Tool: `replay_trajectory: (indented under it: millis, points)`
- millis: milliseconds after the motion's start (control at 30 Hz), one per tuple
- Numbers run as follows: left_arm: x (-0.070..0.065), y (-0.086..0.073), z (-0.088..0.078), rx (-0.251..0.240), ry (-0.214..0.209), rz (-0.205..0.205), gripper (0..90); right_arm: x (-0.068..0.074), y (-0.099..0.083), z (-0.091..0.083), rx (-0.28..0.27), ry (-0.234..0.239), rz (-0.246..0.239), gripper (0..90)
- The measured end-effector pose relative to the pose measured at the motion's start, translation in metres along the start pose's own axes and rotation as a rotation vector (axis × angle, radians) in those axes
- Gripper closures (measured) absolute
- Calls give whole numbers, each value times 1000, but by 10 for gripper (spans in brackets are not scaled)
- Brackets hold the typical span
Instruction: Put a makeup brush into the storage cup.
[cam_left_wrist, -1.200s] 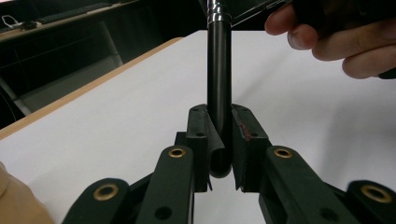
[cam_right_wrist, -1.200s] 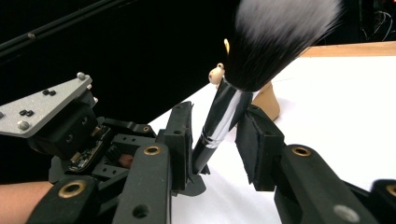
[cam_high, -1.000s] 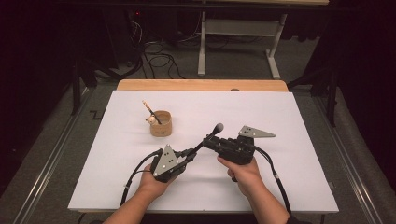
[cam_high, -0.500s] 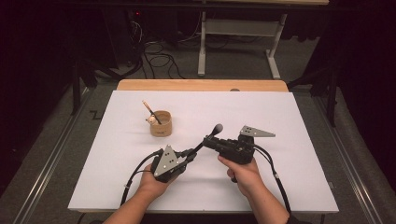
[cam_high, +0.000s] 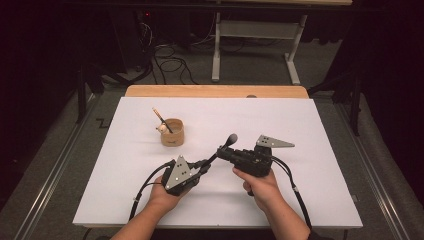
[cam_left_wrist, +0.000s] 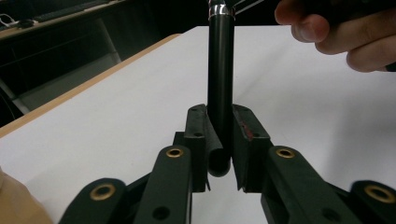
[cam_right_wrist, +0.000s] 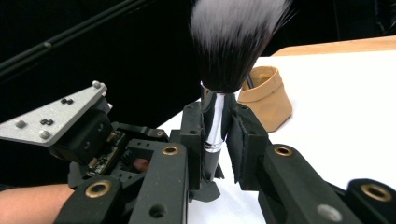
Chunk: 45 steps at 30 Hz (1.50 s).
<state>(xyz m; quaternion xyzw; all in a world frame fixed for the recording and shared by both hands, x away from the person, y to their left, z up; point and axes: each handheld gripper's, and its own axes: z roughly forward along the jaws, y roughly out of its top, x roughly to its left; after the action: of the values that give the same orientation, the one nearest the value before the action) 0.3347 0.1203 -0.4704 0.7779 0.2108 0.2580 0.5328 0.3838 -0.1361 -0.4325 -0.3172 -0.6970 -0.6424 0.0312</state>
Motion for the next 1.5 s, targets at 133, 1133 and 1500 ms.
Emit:
replay_trajectory:
  millis: [133, 1133, 1500]
  points:
    - [1, 1, -1, -5, 8, -15, 699, 1, 0, 0, 0, -16, -16, 786]
    - [-5, 8, 0, 5, -14, -101, 613, 28, -5, 17, 154, -163, -261, 785]
    - [-6, 8, 1, 12, -9, -84, 672, 31, -8, 22, 181, -158, -269, 785]
